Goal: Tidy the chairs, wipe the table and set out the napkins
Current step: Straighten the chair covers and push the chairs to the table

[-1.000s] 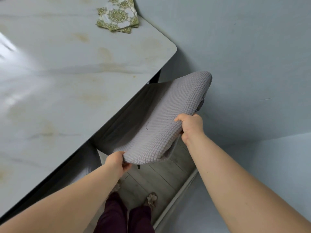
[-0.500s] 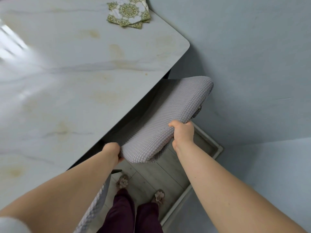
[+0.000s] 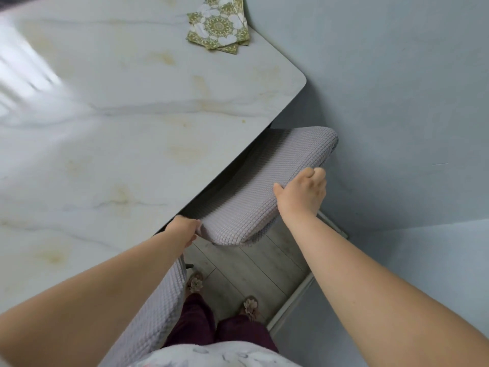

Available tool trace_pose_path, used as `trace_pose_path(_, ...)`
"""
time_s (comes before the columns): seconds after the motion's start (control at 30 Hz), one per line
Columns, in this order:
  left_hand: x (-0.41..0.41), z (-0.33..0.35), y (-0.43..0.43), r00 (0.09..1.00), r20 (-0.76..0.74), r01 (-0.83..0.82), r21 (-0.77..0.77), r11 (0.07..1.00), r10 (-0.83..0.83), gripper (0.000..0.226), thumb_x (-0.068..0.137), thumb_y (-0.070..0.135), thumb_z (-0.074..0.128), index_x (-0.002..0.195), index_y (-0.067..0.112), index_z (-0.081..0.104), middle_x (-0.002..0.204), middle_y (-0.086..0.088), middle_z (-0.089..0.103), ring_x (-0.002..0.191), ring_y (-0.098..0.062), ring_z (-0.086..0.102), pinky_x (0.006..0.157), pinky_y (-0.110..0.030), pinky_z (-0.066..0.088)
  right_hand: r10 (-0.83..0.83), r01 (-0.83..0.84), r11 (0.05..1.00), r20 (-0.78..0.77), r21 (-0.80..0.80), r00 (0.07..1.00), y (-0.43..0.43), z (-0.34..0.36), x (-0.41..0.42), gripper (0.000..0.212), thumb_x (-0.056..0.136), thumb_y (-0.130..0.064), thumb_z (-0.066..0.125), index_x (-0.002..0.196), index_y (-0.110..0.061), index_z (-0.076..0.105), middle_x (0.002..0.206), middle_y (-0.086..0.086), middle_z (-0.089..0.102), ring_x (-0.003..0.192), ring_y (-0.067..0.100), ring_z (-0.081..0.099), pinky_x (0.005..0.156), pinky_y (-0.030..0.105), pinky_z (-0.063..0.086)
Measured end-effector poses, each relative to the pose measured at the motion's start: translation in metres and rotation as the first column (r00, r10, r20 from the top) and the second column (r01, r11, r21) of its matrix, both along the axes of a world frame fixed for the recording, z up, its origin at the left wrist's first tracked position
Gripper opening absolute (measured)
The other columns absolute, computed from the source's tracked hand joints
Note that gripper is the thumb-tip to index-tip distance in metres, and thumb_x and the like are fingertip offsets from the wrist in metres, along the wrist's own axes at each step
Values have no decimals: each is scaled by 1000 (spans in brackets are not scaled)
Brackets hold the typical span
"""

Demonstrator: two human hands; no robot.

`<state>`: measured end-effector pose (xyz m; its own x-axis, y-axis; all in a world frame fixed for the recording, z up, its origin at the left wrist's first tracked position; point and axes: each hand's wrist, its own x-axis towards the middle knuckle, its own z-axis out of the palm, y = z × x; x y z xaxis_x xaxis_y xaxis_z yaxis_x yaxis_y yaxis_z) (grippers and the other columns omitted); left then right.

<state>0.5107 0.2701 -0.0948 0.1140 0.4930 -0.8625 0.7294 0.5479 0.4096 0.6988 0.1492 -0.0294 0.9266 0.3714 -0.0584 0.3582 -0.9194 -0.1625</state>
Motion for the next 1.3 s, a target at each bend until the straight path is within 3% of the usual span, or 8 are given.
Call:
trace_pose_path(0.13,-1,32,5,945,-70,328,174,929,-320,43,90,30,61,128,13,53,123,-10,58,113,-27,53,90,-30,42,398,-393,914,35,-101,917,15,9,1,44,85,-34,65,121,-14,49,136,7,38,124,28,34,104,40,23)
trace_pose_path(0.47,-8,68,-29,894,-1,439,196,877,-448,54,84,51,63,131,26,50,128,7,57,116,-14,54,99,-27,41,661,-818,573,-620,52,423,36,9,17,57,88,-65,46,127,-23,53,127,-2,59,111,17,56,95,38,44)
trace_pose_path(0.63,-40,77,-62,745,-388,650,243,720,-542,70,76,72,53,135,34,43,134,11,51,122,-15,50,103,-38,35,752,-983,172,-653,56,95,31,15,17,78,74,-77,52,130,-22,53,125,-5,61,110,17,58,92,35,47)
trace_pose_path(0.73,-76,87,-81,723,-442,654,190,732,-531,79,73,68,60,140,33,37,142,8,43,125,-17,47,101,-35,38,820,-995,-99,-567,-14,-74,27,10,24,68,68,-72,63,113,-23,56,108,-6,63,99,18,57,83,36,46)
trace_pose_path(0.9,-136,85,-113,677,-493,668,98,738,-547,88,76,49,67,149,37,20,150,10,35,128,-17,47,101,-29,41,944,-974,-111,-326,-200,-41,16,-1,15,18,82,-22,60,95,-22,48,99,0,60,94,25,57,71,35,37)
trace_pose_path(1.03,-145,72,-126,618,-659,691,195,696,-428,68,86,55,52,147,42,24,144,13,46,124,-15,52,94,-29,47,972,-963,63,-203,-262,118,3,-9,7,23,80,-13,58,85,-26,39,86,-3,57,80,22,54,66,33,28)
trace_pose_path(1.2,-143,67,-129,648,-680,674,301,674,-343,58,89,58,46,143,48,29,140,21,48,121,-9,53,87,-28,50,983,-963,12,-173,-268,61,4,-19,11,42,30,-15,84,56,-22,51,48,-5,48,40,20,48,47,25,24)
trace_pose_path(1.3,-141,65,-125,650,-685,671,315,671,-329,54,91,55,45,142,48,30,139,22,48,120,-8,54,83,-27,51,983,-959,4,-177,-282,56,7,-19,10,39,33,-18,84,55,-23,53,47,-6,48,39,18,47,44,24,23)
